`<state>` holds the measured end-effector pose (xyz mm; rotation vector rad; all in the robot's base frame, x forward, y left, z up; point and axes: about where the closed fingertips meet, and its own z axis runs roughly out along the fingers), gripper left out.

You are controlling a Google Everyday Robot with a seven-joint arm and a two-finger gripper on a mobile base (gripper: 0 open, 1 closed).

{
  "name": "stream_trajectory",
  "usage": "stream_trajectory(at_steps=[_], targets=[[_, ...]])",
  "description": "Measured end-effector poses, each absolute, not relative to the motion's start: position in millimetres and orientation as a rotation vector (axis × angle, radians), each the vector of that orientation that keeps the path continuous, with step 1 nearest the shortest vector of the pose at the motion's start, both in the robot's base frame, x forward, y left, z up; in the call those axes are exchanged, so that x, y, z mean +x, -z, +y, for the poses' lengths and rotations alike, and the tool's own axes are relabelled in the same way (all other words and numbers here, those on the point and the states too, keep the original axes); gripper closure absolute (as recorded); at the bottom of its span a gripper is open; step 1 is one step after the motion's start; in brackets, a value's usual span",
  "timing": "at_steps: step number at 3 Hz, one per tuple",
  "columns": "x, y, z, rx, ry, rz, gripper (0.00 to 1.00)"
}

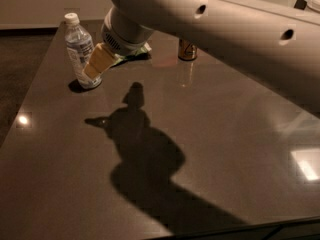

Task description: Knock blue plastic bottle over

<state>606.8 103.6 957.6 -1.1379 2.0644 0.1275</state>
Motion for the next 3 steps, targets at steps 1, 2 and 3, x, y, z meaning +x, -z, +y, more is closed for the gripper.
stream_trajectory(at_steps=[1, 2, 3], targets=[[622, -948, 125, -1.117, -0.164, 2.059, 0.0], [634, -941, 143, -1.101, -0.218, 2.054, 0.0], [644, -939, 160, -1.081, -0.288, 2.042, 0.0]])
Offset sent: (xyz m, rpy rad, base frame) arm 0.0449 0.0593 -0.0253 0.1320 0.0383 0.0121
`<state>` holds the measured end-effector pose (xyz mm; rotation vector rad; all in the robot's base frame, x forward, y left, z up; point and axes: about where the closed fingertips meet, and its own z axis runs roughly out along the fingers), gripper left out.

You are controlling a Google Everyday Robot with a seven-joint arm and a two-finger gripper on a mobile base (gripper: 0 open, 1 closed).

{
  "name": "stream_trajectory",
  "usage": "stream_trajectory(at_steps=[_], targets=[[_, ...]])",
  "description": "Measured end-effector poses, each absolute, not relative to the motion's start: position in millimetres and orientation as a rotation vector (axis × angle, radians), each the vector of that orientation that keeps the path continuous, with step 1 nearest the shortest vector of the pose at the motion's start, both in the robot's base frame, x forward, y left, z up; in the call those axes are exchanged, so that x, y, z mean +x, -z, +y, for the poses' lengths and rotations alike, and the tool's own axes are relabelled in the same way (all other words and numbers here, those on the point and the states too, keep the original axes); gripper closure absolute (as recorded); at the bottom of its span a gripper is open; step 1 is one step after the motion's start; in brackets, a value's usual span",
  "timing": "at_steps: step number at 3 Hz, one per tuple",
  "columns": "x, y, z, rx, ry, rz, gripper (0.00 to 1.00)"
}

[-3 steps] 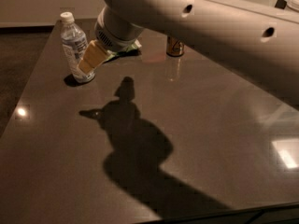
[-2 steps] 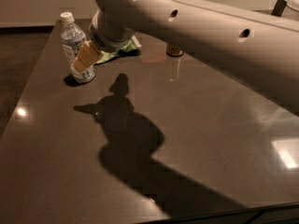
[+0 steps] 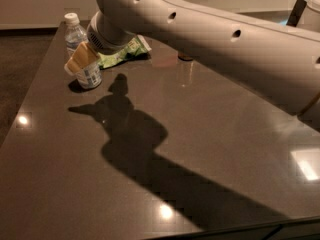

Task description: Knock blue plastic bottle over

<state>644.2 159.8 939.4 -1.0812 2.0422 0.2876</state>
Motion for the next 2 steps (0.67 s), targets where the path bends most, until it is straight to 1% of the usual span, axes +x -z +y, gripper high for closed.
stream_trajectory(at_steps=[2], targets=[[664, -934, 188, -1.071, -0.381, 2.018, 0.0]])
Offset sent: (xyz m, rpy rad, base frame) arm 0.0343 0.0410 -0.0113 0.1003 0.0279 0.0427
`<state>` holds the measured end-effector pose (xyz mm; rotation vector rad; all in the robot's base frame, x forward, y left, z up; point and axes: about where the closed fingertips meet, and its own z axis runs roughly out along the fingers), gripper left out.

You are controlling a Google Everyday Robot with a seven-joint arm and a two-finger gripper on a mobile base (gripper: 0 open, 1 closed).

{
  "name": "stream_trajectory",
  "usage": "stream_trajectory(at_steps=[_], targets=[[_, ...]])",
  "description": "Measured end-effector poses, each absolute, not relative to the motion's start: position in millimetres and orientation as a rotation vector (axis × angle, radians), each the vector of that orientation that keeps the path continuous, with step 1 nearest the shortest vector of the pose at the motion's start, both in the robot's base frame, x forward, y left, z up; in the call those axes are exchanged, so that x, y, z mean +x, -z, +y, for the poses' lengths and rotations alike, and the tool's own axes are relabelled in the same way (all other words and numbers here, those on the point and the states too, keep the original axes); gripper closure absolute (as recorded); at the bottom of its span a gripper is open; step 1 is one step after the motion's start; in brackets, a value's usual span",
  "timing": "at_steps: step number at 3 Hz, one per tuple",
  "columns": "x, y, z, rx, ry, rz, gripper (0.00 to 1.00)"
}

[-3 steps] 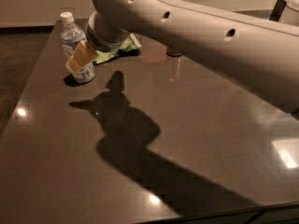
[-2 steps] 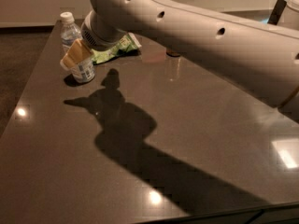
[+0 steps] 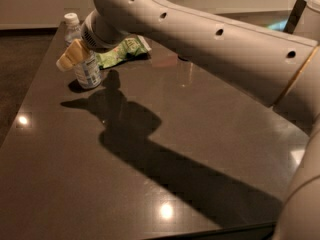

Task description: Knock blue plastic bottle over

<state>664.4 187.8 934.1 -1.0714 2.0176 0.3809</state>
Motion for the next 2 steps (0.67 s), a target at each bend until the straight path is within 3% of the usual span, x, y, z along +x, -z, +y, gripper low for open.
stream_trajectory(at_steps=[1, 2], targets=[[671.5, -930.0, 198.3, -1.068, -0.407, 2.008, 0.0], [674.4, -928.9, 203.8, -1.059, -0.428, 2.001, 0.18]])
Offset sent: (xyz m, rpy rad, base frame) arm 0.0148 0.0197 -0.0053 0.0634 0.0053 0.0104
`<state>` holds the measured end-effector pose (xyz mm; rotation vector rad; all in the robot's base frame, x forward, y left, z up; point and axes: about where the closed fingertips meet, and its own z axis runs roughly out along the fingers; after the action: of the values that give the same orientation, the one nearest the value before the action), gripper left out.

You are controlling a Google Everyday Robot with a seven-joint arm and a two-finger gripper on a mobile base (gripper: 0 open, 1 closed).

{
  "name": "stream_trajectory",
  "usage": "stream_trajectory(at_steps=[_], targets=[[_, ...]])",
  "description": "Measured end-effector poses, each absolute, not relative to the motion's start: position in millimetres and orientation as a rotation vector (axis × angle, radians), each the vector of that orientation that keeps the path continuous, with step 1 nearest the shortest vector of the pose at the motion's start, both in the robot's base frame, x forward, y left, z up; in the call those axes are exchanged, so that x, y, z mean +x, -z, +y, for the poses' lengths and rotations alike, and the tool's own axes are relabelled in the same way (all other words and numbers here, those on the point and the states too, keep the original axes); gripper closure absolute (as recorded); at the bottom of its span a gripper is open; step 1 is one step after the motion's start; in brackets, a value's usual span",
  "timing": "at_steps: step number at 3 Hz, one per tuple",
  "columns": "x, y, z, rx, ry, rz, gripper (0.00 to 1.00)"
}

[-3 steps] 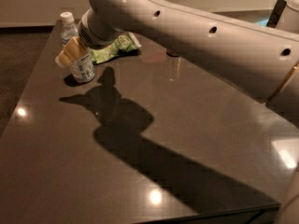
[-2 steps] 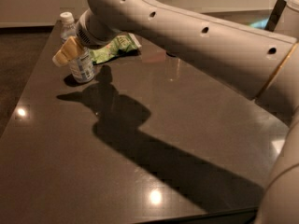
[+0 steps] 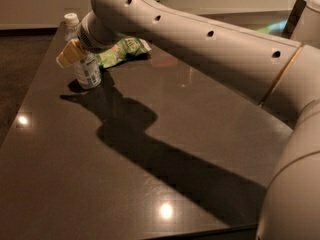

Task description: Knock blue plastic bottle over

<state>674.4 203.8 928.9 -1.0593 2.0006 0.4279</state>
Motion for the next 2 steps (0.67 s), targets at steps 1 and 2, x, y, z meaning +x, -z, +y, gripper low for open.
stream_trajectory(at_steps=[1, 2], targets=[[671.5, -931.7, 205.9, -1.053, -0.456, 1.987, 0.41], [666.0, -940.8, 203.1, -1.05, -0.477, 1.973, 0.64]])
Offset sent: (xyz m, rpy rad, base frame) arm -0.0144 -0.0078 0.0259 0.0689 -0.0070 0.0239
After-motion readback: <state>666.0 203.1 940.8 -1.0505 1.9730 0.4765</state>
